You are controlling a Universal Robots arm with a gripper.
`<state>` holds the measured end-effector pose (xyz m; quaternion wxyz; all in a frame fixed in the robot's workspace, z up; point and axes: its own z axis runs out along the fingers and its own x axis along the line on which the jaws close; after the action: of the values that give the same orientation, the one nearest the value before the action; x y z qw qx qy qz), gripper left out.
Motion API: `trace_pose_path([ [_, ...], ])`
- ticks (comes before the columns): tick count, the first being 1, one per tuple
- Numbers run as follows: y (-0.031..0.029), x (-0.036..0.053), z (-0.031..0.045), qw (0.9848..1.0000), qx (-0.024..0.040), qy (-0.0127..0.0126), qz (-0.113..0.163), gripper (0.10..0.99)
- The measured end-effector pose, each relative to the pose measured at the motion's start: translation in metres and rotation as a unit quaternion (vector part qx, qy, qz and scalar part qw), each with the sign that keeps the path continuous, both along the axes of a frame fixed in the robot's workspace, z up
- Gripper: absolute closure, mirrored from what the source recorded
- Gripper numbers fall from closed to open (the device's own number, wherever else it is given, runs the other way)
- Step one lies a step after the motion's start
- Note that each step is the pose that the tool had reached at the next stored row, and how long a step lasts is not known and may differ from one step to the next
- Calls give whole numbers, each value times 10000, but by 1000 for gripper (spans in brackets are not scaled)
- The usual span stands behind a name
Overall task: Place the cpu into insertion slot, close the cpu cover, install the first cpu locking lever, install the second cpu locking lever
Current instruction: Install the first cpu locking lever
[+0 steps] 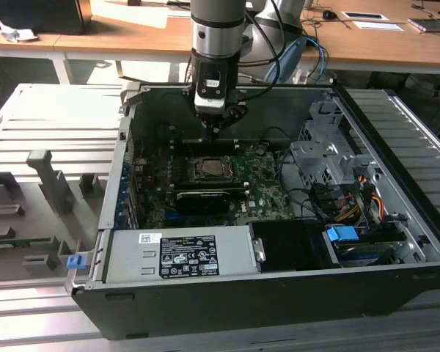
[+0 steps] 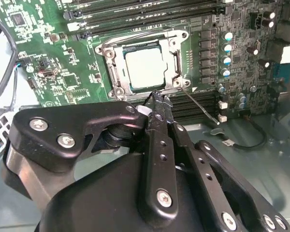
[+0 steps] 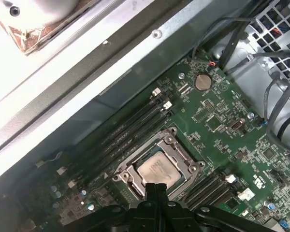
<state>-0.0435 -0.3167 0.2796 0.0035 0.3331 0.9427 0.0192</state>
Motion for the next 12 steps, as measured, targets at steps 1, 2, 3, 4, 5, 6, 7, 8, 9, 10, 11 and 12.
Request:
trace_pose_path([
  [1, 0, 0, 0, 10000, 0, 0, 53, 980],
  [2, 0, 0, 0, 10000, 0, 0, 93, 980],
  [3, 0, 0, 0, 9999, 0, 0, 166, 980],
  [4, 0, 0, 0, 9997, 0, 0, 234, 980],
  [5, 0, 0, 0, 9993, 0, 0, 365, 980],
  [6, 0, 0, 0, 9990, 0, 0, 456, 980],
  [7, 0, 0, 0, 9984, 0, 0, 564, 980],
  [8, 0, 0, 0, 9980, 0, 0, 630, 980],
  [9, 0, 0, 0, 9976, 0, 0, 691, 980],
  [10, 0, 0, 0, 9971, 0, 0, 756, 980],
  [11, 0, 0, 0, 9968, 0, 0, 794, 980],
  [12, 0, 0, 0, 9964, 0, 0, 843, 980],
])
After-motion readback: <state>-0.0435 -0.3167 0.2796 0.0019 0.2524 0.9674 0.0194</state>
